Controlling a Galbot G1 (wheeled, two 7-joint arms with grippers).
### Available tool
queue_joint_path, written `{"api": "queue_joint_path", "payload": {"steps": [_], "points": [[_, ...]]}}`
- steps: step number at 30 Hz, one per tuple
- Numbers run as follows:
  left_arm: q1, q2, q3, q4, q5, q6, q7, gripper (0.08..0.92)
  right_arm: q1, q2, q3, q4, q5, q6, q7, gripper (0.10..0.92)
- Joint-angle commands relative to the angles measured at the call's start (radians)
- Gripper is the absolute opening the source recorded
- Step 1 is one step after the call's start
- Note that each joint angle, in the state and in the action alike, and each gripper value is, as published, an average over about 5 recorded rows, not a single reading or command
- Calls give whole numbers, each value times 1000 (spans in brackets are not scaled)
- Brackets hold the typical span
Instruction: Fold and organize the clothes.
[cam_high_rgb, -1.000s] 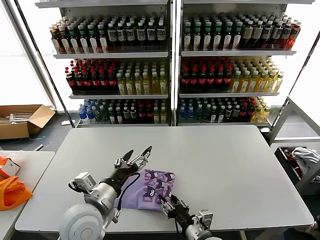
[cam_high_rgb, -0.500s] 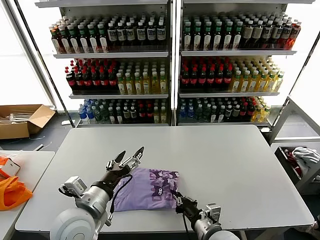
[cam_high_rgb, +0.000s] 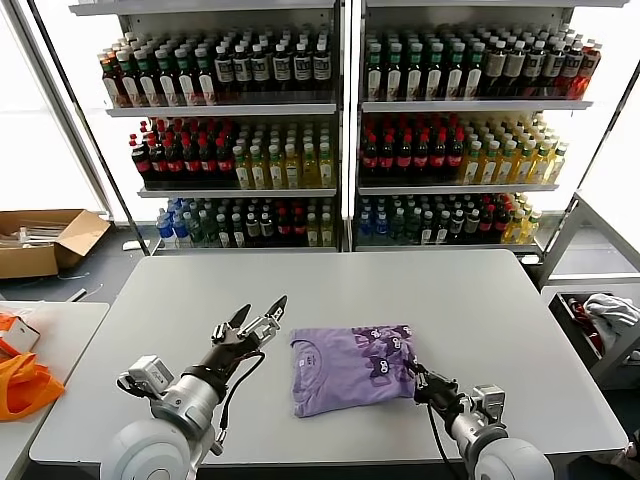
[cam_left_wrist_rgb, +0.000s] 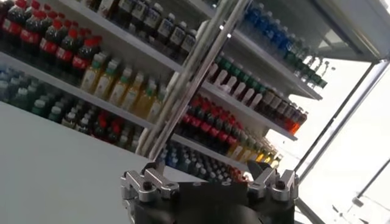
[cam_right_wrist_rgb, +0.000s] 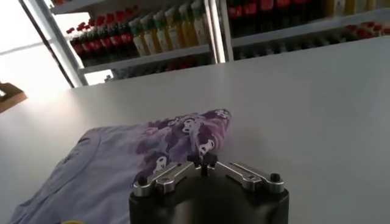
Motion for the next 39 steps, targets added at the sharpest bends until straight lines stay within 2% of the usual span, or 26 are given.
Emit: {"api": "queue_joint_path", "payload": {"steps": [1,6,10,16,22,26,30,39], "points": [[15,4,-25,-11,4,-2,3,823,-7,-2,97,21,-48,-8,61,187],[32,2,-39,-23,9,-4,3,822,3,9,110,53,-87,61,71,333],[40,0,-41,-27,21,-5,3,823,100,29,-40,34,-140,92,29,454],[63,-4,-50,-36,37,-5,6,823,262,131,-321,-105,-221,67,81,636],[102,-21,-58,-49,69,-8,16,823,257,176,-404,-233,-315,63,179,793],[111,-28,-61,-45,76,-11,19,823,220,165,-380,-254,-328,54,235,820],[103,-26,-53,-35,88,-23,21,823,200,159,-357,-222,-322,111,227,823],[105,-8,-71,-35,99,-26,38,823,131,76,-158,164,-296,268,131,823]]}}
